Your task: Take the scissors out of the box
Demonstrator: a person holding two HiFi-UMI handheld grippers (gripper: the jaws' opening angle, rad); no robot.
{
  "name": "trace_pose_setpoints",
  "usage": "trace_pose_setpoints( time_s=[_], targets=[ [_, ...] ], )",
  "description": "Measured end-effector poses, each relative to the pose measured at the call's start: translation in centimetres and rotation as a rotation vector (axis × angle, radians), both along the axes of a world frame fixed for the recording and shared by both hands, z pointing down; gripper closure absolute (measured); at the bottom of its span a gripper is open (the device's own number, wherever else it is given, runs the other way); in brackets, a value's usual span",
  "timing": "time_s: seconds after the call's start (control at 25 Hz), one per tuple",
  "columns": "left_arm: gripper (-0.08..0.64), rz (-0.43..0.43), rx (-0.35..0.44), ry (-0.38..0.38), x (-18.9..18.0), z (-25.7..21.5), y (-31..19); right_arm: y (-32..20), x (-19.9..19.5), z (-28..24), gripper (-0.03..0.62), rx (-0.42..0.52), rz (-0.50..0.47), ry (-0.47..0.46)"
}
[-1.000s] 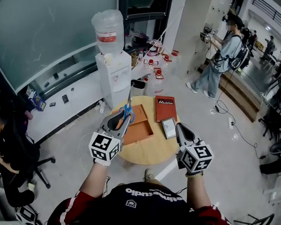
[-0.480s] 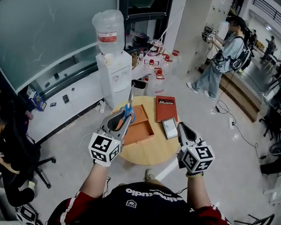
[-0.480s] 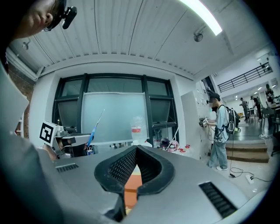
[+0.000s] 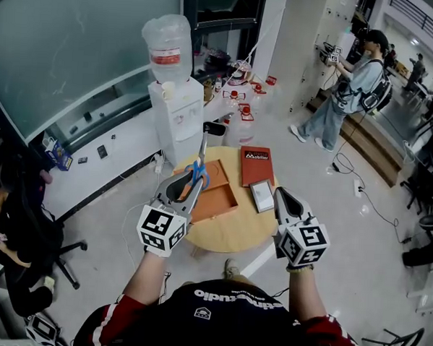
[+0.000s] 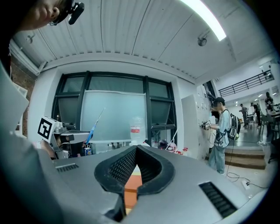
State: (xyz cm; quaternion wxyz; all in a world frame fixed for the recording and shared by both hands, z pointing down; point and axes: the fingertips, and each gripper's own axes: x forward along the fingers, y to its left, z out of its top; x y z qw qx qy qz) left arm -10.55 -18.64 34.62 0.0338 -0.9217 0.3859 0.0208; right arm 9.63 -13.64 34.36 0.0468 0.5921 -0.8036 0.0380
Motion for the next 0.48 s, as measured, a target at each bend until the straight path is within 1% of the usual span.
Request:
trace_pose_setpoints(
  time_s=[0.48],
  targets=[
    [0.465,0.01,0.004,0.0,0.27,-0.34,0.32,0.21,-0.39,-0.31,0.565,-0.004,-0.014,-0.002]
  ],
)
